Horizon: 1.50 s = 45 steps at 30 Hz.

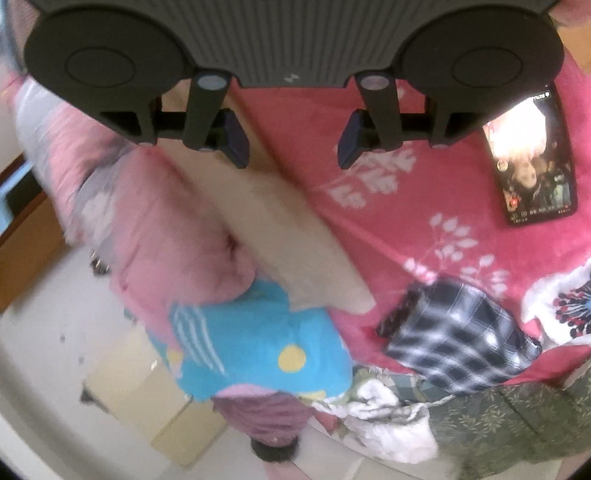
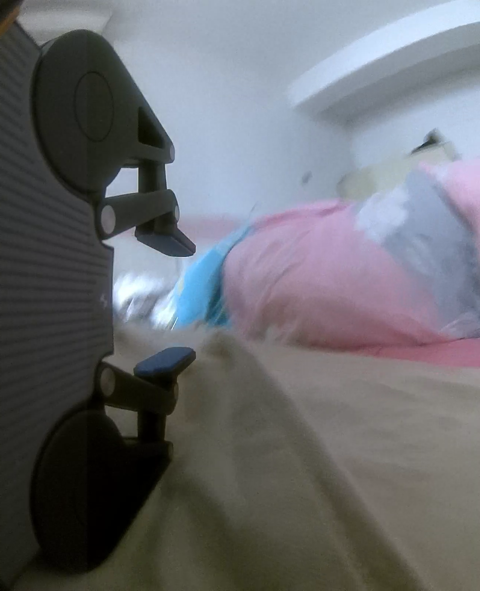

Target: Fold clothes

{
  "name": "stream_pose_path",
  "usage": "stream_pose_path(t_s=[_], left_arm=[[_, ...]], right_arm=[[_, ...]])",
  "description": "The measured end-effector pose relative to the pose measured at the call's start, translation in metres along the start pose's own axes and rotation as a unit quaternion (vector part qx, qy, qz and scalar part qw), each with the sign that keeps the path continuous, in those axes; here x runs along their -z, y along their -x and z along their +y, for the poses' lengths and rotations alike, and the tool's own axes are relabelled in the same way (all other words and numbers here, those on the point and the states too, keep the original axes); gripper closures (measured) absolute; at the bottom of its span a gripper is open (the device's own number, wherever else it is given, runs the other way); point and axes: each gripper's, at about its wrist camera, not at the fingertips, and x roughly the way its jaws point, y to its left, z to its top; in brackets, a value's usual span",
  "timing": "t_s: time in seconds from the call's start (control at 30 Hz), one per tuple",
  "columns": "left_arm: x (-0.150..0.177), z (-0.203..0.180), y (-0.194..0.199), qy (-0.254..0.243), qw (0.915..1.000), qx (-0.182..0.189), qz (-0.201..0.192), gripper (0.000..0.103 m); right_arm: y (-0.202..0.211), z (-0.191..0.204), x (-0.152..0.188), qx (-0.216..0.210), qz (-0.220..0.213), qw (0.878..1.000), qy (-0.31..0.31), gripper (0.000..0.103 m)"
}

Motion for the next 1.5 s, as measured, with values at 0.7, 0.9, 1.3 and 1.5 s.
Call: stream_pose_path(t_s=[0.7, 0.9, 1.3, 1.5], left_arm=[[-0.083, 0.205, 0.042, 0.095, 0.9666, -0.159, -0.177, 0.087], [-0.076, 0.231, 0.042, 0.129, 0.9692, -0.141, -0.155, 0.087], [-0.075, 0.239, 0.050, 0.133, 0.9601, -0.169, -0.179, 0.086], [-0.070, 0.225, 0.053, 0.129, 0.9589, -0.164, -0.193, 0.082]], right_arm=[[-0.374, 0.139, 0.341, 0.105, 0.370, 0.758, 0.527, 0.076], [-0.469, 0.109, 0.372, 0.139, 0.357, 0.741, 0.552, 0.091], [-0.624, 0.128, 0.341, 0.240, 0.330, 0.780, 0.474, 0.096], [-0.545, 0.161, 0.302, 0.282, 0.417, 0.718, 0.481, 0.060]])
